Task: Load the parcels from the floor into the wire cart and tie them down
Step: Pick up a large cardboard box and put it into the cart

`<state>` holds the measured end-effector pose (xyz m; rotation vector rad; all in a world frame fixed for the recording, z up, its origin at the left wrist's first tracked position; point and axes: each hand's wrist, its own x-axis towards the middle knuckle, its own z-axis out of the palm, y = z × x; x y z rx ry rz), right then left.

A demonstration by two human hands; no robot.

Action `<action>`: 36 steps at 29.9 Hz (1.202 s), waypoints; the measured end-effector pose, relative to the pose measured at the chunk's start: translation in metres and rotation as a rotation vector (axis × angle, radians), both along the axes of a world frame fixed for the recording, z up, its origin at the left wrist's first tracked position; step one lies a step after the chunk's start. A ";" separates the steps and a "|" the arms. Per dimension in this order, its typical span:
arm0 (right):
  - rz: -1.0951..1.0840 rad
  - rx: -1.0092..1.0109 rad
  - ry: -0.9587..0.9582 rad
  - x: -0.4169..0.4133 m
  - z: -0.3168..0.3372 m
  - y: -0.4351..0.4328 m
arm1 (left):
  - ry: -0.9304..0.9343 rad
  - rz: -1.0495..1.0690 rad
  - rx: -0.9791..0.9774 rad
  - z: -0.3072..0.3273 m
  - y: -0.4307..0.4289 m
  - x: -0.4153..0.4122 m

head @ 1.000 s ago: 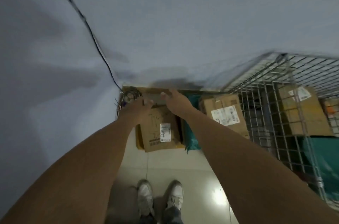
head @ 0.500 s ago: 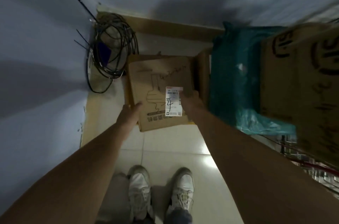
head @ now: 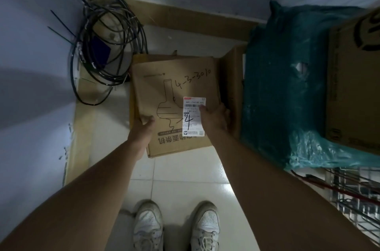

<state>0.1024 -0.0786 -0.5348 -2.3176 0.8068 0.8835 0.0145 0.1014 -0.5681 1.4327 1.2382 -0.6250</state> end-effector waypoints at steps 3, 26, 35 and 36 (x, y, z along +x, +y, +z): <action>-0.013 0.008 0.052 -0.001 -0.002 -0.007 | 0.014 0.007 0.041 -0.005 0.002 -0.005; -0.437 0.524 0.161 -0.027 -0.036 -0.032 | -0.146 0.068 -0.012 -0.023 0.024 -0.017; -0.432 0.553 0.109 -0.035 -0.017 -0.025 | -0.244 0.071 -0.102 0.014 0.027 -0.024; -0.432 0.544 0.106 -0.034 -0.012 -0.024 | -0.244 0.089 -0.097 0.024 0.026 -0.023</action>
